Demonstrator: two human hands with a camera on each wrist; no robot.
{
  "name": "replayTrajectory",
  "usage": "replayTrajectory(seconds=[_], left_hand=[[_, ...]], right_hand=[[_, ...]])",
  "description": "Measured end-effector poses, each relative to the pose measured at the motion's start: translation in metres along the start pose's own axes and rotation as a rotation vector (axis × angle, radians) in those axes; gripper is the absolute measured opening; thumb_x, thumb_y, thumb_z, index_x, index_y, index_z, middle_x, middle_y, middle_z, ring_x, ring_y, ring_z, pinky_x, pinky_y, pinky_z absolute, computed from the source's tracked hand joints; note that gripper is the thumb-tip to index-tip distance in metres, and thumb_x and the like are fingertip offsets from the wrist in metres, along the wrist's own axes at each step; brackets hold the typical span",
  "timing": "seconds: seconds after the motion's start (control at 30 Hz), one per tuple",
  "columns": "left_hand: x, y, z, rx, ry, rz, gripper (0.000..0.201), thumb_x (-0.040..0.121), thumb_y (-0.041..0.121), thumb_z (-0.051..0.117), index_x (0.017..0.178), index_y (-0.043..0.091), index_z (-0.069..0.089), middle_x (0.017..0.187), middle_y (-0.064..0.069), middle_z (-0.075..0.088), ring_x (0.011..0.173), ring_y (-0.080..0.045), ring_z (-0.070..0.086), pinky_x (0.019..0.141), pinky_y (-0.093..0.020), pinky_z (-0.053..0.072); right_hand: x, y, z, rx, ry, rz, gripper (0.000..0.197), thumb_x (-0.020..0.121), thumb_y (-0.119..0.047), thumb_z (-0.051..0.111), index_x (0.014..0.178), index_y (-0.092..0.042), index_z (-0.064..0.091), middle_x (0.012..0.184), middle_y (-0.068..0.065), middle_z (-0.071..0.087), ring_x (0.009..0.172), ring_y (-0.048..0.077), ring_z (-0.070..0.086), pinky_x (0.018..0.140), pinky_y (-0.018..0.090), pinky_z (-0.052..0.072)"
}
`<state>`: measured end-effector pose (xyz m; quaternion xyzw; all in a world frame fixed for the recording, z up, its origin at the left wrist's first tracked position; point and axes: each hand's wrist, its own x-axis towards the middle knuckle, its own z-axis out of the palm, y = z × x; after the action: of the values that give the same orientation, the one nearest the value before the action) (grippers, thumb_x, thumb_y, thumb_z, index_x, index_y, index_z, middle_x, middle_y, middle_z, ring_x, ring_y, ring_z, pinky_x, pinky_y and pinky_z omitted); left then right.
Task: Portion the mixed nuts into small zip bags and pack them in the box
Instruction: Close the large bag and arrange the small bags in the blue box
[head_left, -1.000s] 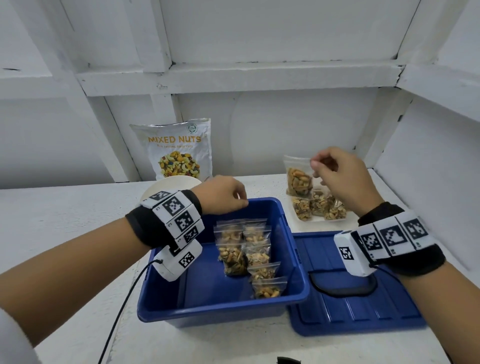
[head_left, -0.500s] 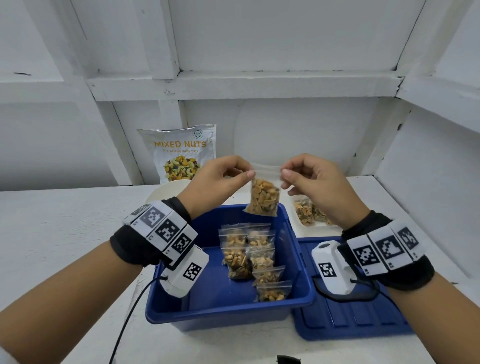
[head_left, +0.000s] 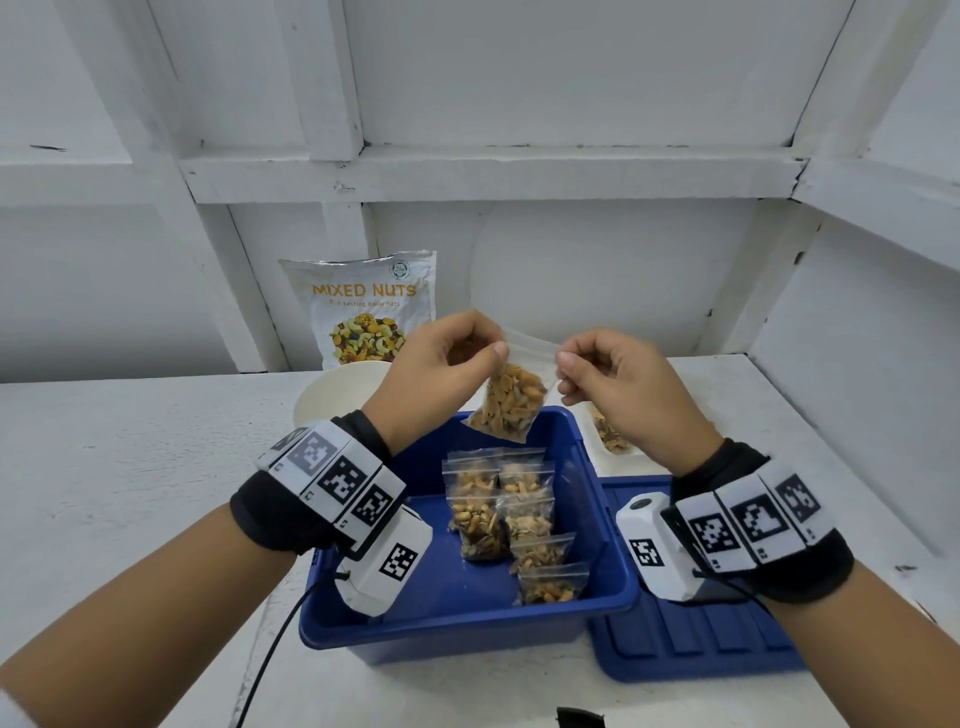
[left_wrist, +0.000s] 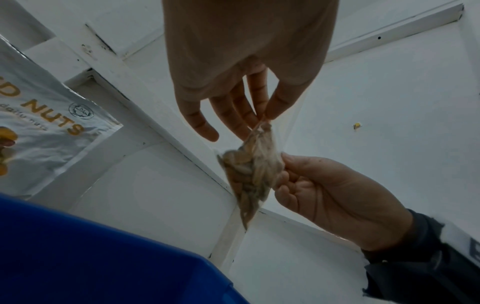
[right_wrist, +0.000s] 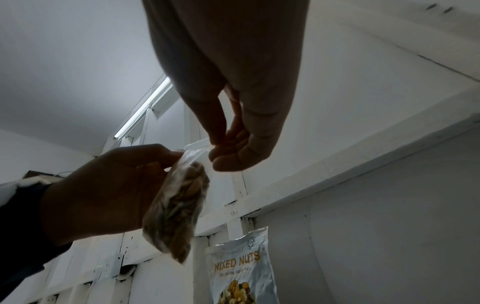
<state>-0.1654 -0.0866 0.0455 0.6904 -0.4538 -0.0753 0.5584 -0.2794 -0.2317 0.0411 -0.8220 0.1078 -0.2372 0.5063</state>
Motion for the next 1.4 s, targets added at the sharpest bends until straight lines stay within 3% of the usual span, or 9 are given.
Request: replayTrajectory(seconds=[0.13, 0.23, 0.47, 0.67, 0.8, 1.0, 1.13, 1.27, 1.4], left_hand=[[-0.002, 0.002, 0.0, -0.056, 0.017, -0.03, 0.016, 0.088, 0.006, 0.058, 0.081, 0.02, 0.059, 0.077, 0.003, 0.061, 0.07, 0.0, 0.059, 0.066, -0.015, 0.049], [-0.002, 0.003, -0.002, -0.013, 0.026, -0.02, 0.017, 0.089, 0.007, 0.058, 0.079, 0.02, 0.06, 0.077, 0.003, 0.063, 0.074, -0.005, 0.059, 0.072, -0.023, 0.051], [-0.004, -0.001, -0.003, 0.089, 0.09, 0.031, 0.021, 0.092, 0.01, 0.055, 0.078, 0.026, 0.057, 0.077, 0.003, 0.062, 0.076, -0.015, 0.06, 0.073, -0.034, 0.051], [-0.006, -0.002, -0.005, -0.031, 0.051, -0.037, 0.016, 0.09, 0.008, 0.055, 0.081, 0.02, 0.058, 0.08, -0.001, 0.062, 0.077, -0.013, 0.059, 0.071, -0.029, 0.051], [-0.007, -0.005, -0.003, -0.026, -0.015, -0.047, 0.011, 0.089, 0.012, 0.058, 0.087, 0.022, 0.06, 0.081, 0.005, 0.062, 0.077, -0.008, 0.059, 0.07, -0.02, 0.05], [-0.006, -0.008, -0.003, 0.076, -0.005, 0.028, 0.02, 0.09, 0.011, 0.057, 0.079, 0.027, 0.058, 0.072, 0.011, 0.059, 0.07, 0.001, 0.056, 0.069, -0.016, 0.046], [-0.008, -0.009, -0.002, 0.095, 0.0, 0.049, 0.014, 0.089, 0.02, 0.057, 0.079, 0.03, 0.057, 0.073, 0.012, 0.059, 0.073, -0.004, 0.057, 0.071, -0.022, 0.049], [-0.008, -0.01, -0.003, 0.129, -0.045, 0.049, 0.013, 0.091, 0.014, 0.057, 0.083, 0.024, 0.058, 0.074, 0.014, 0.058, 0.071, 0.003, 0.055, 0.066, -0.01, 0.042], [-0.01, -0.007, -0.002, 0.176, -0.091, 0.069, 0.008, 0.088, 0.025, 0.059, 0.089, 0.017, 0.061, 0.073, 0.018, 0.056, 0.067, 0.011, 0.053, 0.06, -0.007, 0.039]], right_hand=[[-0.001, -0.005, 0.001, -0.04, 0.007, -0.031, 0.016, 0.093, -0.012, 0.051, 0.08, -0.02, 0.056, 0.069, -0.004, 0.059, 0.059, -0.002, 0.058, 0.064, 0.014, 0.052], [-0.004, -0.008, 0.003, -0.056, 0.006, -0.046, 0.015, 0.093, -0.013, 0.05, 0.081, -0.02, 0.055, 0.07, -0.005, 0.059, 0.06, -0.003, 0.058, 0.054, 0.01, 0.046], [-0.006, -0.008, 0.005, 0.054, -0.01, -0.019, 0.01, 0.091, -0.012, 0.055, 0.086, -0.02, 0.058, 0.076, -0.002, 0.061, 0.064, -0.001, 0.059, 0.061, 0.015, 0.052], [-0.008, -0.007, 0.007, -0.011, 0.036, -0.052, 0.013, 0.091, -0.014, 0.054, 0.081, -0.022, 0.057, 0.071, -0.004, 0.062, 0.062, 0.0, 0.059, 0.057, 0.012, 0.047], [-0.008, -0.006, 0.006, -0.064, 0.031, -0.08, 0.016, 0.091, -0.014, 0.054, 0.079, -0.025, 0.056, 0.07, -0.005, 0.061, 0.064, 0.003, 0.059, 0.067, 0.022, 0.051], [-0.008, -0.007, 0.01, -0.081, 0.03, -0.111, 0.019, 0.091, -0.013, 0.054, 0.08, -0.028, 0.054, 0.074, -0.008, 0.058, 0.074, 0.011, 0.058, 0.071, 0.026, 0.052], [-0.008, -0.007, 0.01, -0.094, 0.016, -0.135, 0.019, 0.09, -0.015, 0.057, 0.08, -0.031, 0.055, 0.073, -0.012, 0.057, 0.068, 0.001, 0.055, 0.066, 0.017, 0.05], [-0.009, -0.007, 0.009, -0.146, 0.021, -0.169, 0.019, 0.09, -0.014, 0.057, 0.078, -0.029, 0.055, 0.068, -0.012, 0.056, 0.064, -0.002, 0.054, 0.062, 0.011, 0.045], [-0.009, -0.005, 0.008, -0.199, 0.014, -0.17, 0.013, 0.09, -0.014, 0.056, 0.081, -0.022, 0.057, 0.066, -0.011, 0.056, 0.063, -0.001, 0.053, 0.06, 0.009, 0.042]])
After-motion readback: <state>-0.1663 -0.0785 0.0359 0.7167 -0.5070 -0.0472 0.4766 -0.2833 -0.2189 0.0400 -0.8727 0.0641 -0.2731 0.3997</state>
